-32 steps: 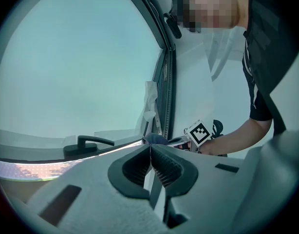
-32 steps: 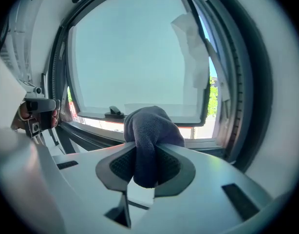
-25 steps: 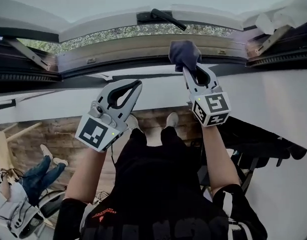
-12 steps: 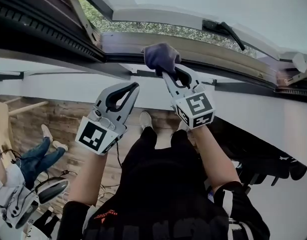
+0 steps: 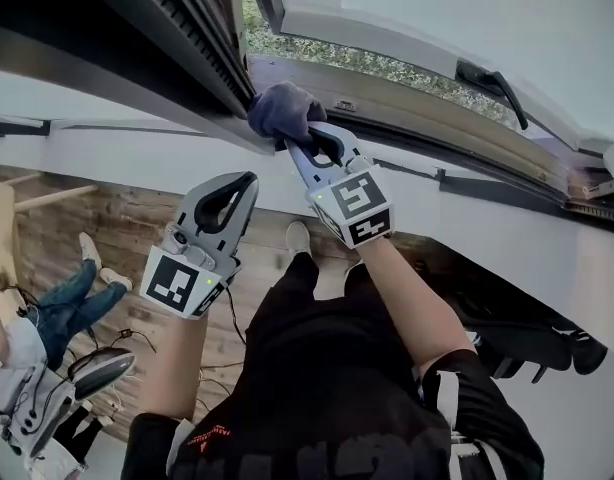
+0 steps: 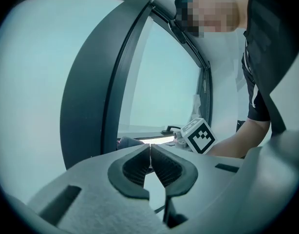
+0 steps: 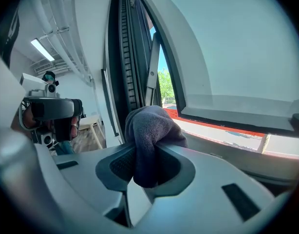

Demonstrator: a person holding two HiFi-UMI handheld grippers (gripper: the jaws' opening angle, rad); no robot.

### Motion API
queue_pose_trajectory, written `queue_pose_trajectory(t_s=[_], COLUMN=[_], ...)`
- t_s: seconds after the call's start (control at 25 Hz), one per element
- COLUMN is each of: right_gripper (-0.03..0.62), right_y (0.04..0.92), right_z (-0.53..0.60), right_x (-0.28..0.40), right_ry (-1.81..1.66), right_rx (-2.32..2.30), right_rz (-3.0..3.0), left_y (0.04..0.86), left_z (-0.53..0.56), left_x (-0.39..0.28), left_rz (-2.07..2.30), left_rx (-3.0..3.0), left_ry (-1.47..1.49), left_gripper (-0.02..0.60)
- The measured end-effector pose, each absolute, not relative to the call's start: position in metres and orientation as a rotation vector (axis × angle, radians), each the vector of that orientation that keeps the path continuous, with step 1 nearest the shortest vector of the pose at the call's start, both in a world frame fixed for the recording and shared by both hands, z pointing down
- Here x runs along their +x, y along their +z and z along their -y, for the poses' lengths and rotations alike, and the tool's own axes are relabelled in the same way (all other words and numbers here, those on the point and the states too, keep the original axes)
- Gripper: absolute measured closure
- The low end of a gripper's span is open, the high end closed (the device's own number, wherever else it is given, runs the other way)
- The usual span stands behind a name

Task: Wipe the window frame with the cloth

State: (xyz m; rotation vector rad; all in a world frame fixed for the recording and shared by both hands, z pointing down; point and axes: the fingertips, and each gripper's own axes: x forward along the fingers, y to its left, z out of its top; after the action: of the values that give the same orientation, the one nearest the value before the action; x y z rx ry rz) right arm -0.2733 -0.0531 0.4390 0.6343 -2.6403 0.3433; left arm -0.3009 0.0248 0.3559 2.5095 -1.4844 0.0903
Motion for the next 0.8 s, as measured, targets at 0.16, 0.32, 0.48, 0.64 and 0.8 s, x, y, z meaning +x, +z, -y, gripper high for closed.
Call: queue_pose_trajectory(t_s=[0.16, 0.32, 0.48, 0.64, 0.8], right_gripper=[0.516, 0.516, 0.516, 0.516, 0.516], right_y=[0.447, 0.449, 0.449, 0.449, 0.448], right_z=[0.058, 0.063, 0.064, 0.068, 0.073], right_x=[-0.275, -0.253, -0.220, -0.182, -0.146], right_ry=[0.357, 0.365, 0.378, 0.395, 0.404], right_rx=[0.649, 0.696, 0.745, 0.788, 0.823], right_rz=[2.621, 2.607, 2.601, 2.591, 2.583], left_y=[0.361, 0.366, 0.365, 0.360, 0.358], left_z=[-0.024, -0.016, -0.009, -0.002, 0.005], left_x=[-0.306, -0.291, -0.259, -0.225, -0.193], left_rz=[1.476, 1.423, 1.372, 1.333, 1.299], left_rx=[2.503, 2.523, 2.570, 2.598, 2.616], left_ry=[0.092, 0.091, 0.099, 0.112, 0.119], left_gripper=[0.558, 0.558, 0.558, 0.558, 0.558])
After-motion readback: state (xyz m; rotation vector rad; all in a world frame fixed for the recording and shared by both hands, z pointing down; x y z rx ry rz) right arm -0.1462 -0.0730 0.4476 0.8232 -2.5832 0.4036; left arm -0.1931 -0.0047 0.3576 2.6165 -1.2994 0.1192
